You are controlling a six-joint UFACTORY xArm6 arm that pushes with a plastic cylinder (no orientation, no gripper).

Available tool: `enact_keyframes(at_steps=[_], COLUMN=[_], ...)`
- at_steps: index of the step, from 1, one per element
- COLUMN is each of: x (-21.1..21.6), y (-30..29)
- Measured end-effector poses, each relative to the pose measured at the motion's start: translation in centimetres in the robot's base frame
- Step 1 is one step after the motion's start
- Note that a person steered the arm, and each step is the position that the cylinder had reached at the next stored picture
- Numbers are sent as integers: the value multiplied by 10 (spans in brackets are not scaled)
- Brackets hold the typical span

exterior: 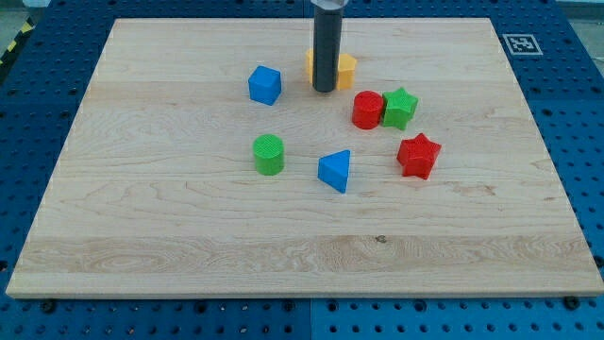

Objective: Push the blue cube into the blue triangle

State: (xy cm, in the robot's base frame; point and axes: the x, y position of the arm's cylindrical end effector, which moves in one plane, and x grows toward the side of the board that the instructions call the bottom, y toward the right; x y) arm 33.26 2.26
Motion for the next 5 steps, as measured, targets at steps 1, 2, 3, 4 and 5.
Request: enact_keyframes(at_steps=[1, 2, 3, 4, 5], x=[-16, 0, -3, -34, -32], y=[-9, -13, -13, -21, -53])
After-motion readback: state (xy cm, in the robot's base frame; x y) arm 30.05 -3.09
